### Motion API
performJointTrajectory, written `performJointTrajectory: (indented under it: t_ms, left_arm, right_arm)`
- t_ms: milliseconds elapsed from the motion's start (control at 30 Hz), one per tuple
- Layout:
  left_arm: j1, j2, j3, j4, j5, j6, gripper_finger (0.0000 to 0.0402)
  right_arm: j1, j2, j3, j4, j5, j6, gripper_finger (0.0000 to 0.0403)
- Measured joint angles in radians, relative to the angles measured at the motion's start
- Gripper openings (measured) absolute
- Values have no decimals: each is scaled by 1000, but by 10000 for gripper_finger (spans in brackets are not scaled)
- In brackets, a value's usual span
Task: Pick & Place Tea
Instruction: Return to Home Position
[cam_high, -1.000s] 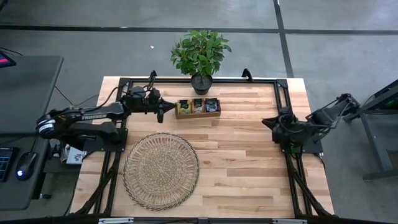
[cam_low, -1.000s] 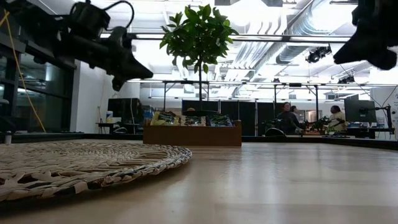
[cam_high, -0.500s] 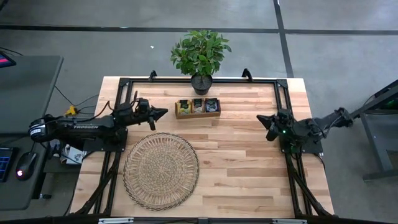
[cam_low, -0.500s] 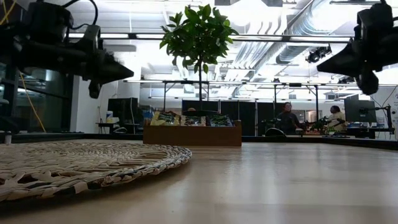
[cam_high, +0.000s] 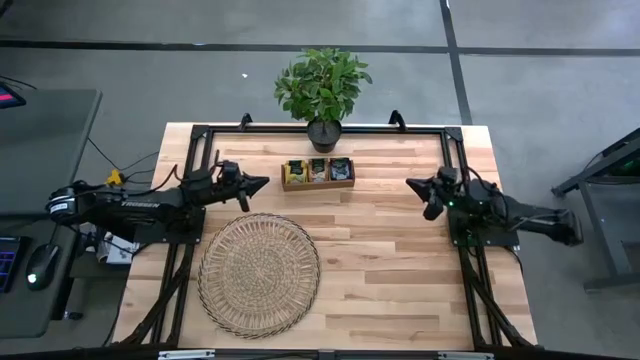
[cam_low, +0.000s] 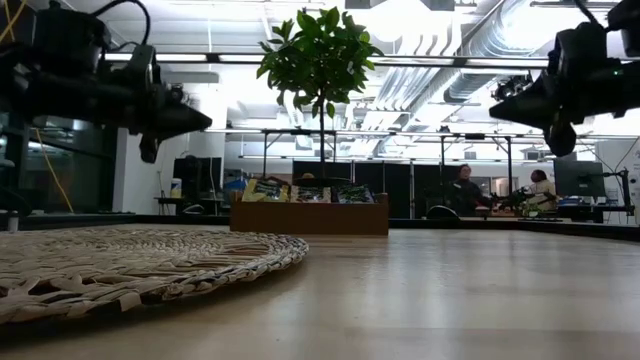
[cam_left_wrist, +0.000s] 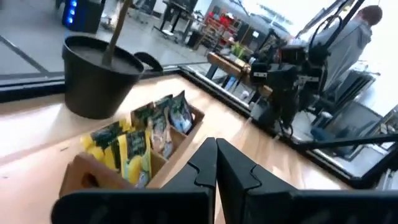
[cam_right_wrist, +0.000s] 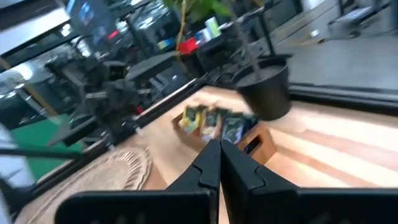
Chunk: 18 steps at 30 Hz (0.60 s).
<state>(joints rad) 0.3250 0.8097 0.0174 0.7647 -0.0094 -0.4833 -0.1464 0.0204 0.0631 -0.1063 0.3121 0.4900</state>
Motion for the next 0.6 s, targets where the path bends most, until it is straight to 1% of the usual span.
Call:
performJointTrajectory:
  t_ms: [67, 167, 400, 500, 600]
  left_arm:
    - [-6, -3, -3, -6, 6, 3, 0]
    - [-6, -9, -3, 10, 15, 7, 0]
    - [-5, -8, -4, 5, 18, 28, 0]
    - [-5, -10, -4, 88, 17, 53, 0]
    - [-5, -10, -5, 169, 5, 82, 0]
  right_arm:
    - [-40, 3, 0, -6, -73, 1, 1]
    - [-77, 13, 0, -13, -135, 3, 1]
    - [-96, 11, 0, -14, -151, 7, 0]
    - [-96, -18, 0, -13, -153, 10, 0]
    - [-96, -19, 2, -8, -152, 5, 0]
